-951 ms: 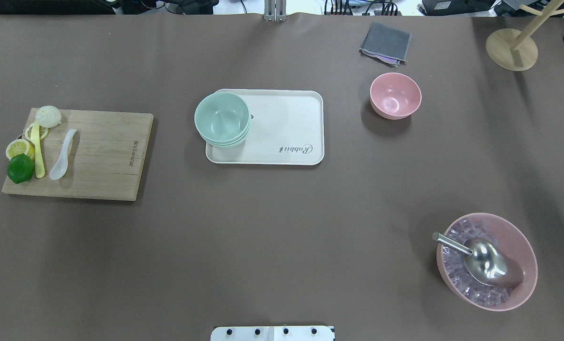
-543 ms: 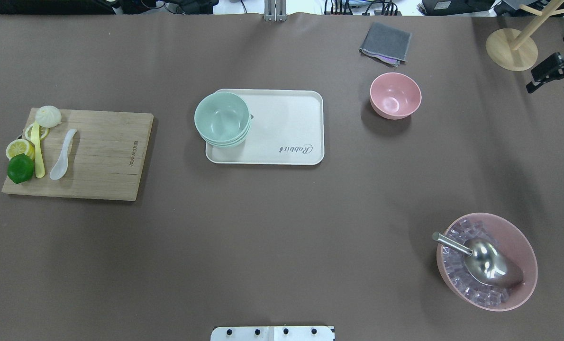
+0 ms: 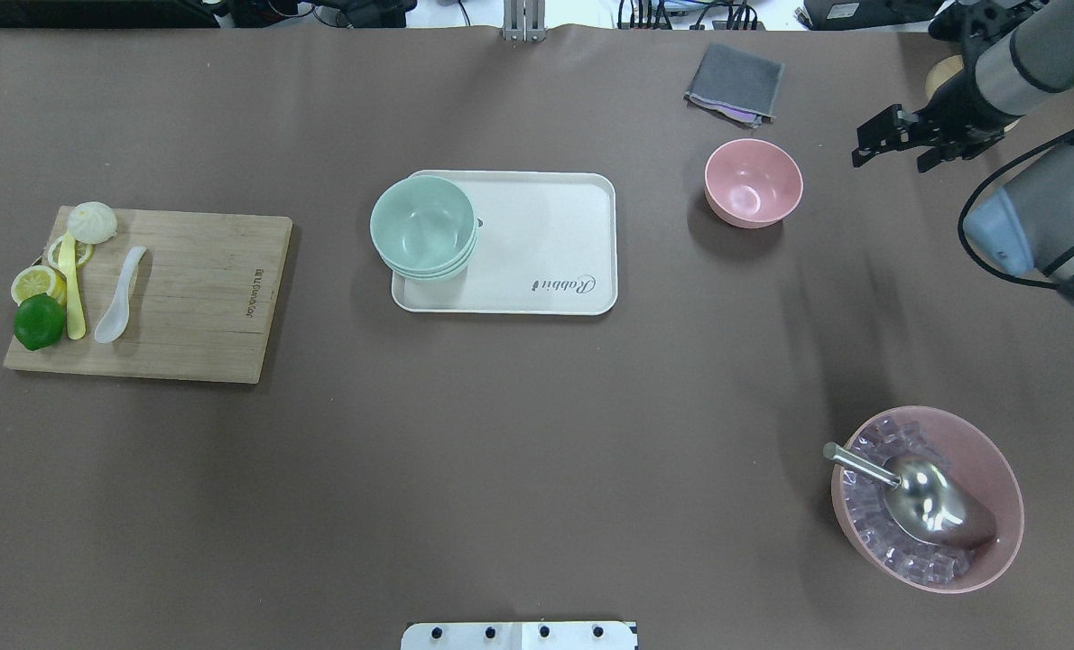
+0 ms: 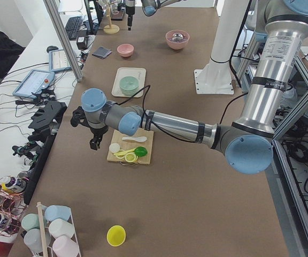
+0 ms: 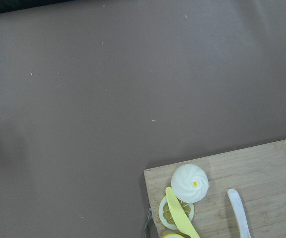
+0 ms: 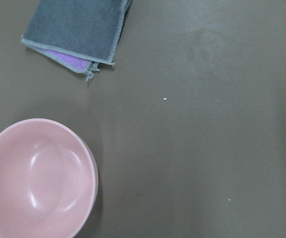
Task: Stack pink bowl on green and place spoon
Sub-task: 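Reach the right gripper to the rim of the small pink bowl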
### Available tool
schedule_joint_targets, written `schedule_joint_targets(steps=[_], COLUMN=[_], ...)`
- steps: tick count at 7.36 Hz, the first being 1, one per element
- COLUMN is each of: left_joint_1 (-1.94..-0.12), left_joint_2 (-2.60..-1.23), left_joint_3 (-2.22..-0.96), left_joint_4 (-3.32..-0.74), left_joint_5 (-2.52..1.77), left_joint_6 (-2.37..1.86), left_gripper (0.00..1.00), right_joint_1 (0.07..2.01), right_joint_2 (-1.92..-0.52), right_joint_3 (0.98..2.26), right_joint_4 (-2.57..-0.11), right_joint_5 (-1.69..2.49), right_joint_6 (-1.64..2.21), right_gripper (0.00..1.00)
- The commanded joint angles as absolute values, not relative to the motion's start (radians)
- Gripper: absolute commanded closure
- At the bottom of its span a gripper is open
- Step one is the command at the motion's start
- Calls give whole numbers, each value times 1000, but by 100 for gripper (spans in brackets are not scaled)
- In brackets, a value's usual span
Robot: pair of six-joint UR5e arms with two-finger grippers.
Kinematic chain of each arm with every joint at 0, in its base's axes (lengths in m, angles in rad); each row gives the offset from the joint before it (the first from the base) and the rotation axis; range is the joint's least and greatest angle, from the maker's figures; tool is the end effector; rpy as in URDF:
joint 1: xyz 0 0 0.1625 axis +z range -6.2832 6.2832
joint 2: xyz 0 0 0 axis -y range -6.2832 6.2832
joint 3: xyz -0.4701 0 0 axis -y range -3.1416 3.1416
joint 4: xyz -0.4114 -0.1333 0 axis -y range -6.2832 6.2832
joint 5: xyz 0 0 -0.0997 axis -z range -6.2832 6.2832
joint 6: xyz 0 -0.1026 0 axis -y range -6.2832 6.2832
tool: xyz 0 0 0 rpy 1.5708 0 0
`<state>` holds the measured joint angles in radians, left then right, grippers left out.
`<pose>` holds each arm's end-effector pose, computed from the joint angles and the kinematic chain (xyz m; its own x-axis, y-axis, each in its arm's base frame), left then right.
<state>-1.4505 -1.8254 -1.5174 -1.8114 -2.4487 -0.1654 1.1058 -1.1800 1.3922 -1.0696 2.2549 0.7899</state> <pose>0.0228 -0.6416 0.5518 0.6044 0.2500 -0.7564 -0.0091 0.9516 0.3072 -0.2566 -0.6641 0.5054 0.5979 -0.0248 0.8012 -0.1216 0.9851 0.1212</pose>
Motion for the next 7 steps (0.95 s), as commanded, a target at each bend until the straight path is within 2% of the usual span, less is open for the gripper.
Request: schedule_joint_targets(steps=[1,4,5,6,7], left_joint_1=[-1434,-1413,-1413,-1413,-1413], left_joint_2=[-1851,-1850,-1850,-1851,-1852], left_joint_3=[-1482,-1477,-1476,-1477,-1477], left_joint_4=[-1841,-1842,-1842,-1842,-1842], left_joint_5=[-2439,-2439,-2439,-2439,-2444], left_joint_6=[-172,-172,-172,-173,-173], left_gripper=[1,1,2,2,2], right_joint_1=[1027,968,956,957,959], right_joint_2=[-1141,-1094,-1098,-1104,-1111], right_joint_3=[1229,1224,1224,1224,1226], right_joint_4=[-789,-784,-784,-784,-784], right_joint_5=[2130,2120,2106,2106,2115], right_joint_6=[859,997,999,1000,993], right_gripper=[0,0,11,41,41])
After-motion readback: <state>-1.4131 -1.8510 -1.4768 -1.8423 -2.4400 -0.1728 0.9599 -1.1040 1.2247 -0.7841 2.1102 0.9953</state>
